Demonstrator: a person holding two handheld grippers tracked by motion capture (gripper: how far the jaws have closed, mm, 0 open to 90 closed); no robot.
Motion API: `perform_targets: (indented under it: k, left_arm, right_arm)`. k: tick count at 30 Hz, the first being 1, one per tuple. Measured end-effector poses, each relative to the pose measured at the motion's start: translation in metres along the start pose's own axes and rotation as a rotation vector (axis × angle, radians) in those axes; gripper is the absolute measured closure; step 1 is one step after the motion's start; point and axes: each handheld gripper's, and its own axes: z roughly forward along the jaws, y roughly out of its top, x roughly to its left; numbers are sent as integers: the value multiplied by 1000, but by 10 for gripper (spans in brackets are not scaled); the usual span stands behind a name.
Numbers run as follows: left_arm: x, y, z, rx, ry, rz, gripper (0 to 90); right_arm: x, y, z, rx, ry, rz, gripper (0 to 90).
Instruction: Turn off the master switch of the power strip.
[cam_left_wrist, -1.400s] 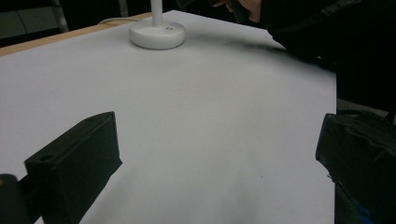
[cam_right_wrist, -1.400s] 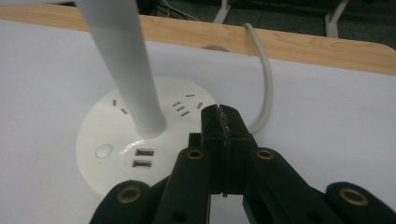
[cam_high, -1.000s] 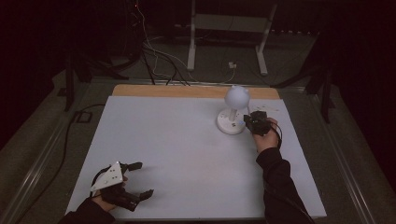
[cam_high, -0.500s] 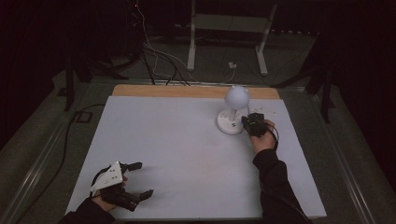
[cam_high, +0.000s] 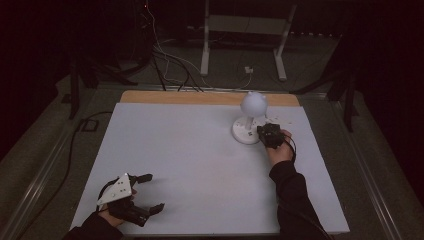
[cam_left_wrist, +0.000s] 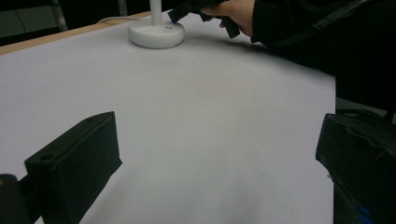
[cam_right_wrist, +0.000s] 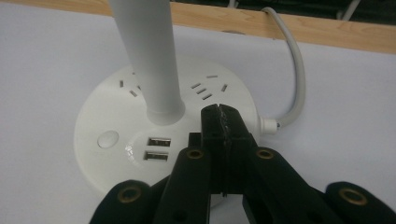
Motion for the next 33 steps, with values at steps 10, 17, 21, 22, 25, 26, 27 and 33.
perform_targets:
  k: [10,17,21,22,25,26,27,33]
  left_arm:
    - [0,0,0,2,-2,1,4]
    - [0,0,1,1,-2,-1,4]
    - [0,0,1,1,-2,-1,3]
    - [0,0,1,1,-2,-1,4]
    - [0,0,1,1,-2,-1,3]
    - [0,0,1,2,-2,-1,4]
    - [0,0,1,0,-2,-2,4]
    - [0,0,0,-1,-1,-3,4]
  right_arm:
    - [-1,-2,0,-7,-14,-16,900]
    - [-1,-3,0,-10,-17,-29,900]
    - [-1,-2,0,-3,-13,-28,900]
    - [-1,-2,0,-2,-15,-23,900]
    - [-1,0,0,14,-13,-23,900]
    - [0,1,0,22,-16,-39,900]
    - [0,2,1,37,-16,-45,900]
    - [2,4,1,49,-28,-67,900]
